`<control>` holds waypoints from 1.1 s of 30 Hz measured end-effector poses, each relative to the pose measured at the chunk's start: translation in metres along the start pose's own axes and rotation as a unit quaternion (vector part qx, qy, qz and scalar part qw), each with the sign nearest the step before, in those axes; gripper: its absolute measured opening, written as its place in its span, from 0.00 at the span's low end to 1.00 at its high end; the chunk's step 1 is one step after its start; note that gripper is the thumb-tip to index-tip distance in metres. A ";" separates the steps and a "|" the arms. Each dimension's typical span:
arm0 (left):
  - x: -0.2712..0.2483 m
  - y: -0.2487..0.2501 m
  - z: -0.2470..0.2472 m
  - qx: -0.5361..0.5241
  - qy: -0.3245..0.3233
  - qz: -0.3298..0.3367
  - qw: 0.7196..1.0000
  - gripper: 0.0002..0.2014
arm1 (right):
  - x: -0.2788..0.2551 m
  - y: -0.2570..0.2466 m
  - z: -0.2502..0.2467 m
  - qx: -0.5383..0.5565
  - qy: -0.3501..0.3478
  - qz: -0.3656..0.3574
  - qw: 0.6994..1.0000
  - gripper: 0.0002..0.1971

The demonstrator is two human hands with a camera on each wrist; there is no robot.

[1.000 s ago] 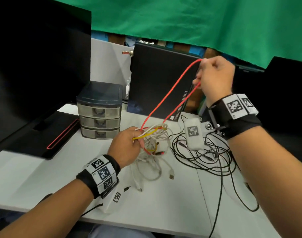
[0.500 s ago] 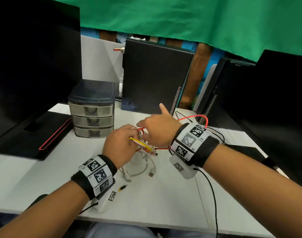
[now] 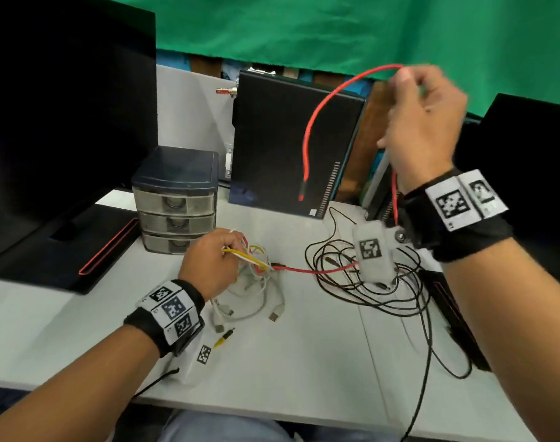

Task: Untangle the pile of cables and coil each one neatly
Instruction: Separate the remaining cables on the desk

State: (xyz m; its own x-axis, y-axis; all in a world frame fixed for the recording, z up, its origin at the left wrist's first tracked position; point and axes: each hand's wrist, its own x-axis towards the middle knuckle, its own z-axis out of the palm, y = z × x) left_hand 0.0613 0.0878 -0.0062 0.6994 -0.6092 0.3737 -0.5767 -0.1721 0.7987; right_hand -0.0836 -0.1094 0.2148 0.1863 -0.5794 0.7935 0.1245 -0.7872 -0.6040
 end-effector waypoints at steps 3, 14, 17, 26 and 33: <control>0.006 -0.010 -0.003 -0.020 -0.001 -0.018 1.000 0.26 | 0.023 -0.005 -0.020 -0.025 0.064 0.030 0.997 0.11; 0.007 -0.011 -0.012 0.120 -0.151 0.016 0.981 0.26 | -0.095 0.050 -0.009 -0.240 -0.388 0.135 0.879 0.09; 0.006 -0.013 -0.008 0.164 -0.145 0.023 0.975 0.14 | -0.124 0.056 -0.002 -0.333 -0.426 0.091 0.837 0.13; 0.008 -0.001 -0.010 0.088 -0.123 0.060 0.987 0.02 | -0.182 0.061 0.030 -0.229 -0.547 0.074 0.802 0.08; 0.010 0.005 -0.010 0.045 -0.117 0.039 0.991 0.21 | -0.171 0.068 0.037 -0.085 -0.517 0.157 0.837 0.06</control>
State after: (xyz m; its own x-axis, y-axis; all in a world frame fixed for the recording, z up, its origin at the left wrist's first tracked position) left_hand 0.0697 0.0888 0.0065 0.5402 -0.7843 0.3052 -0.6683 -0.1794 0.7219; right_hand -0.0710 -0.0554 0.0353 0.9386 -0.3403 0.0568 -0.2126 -0.7002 -0.6816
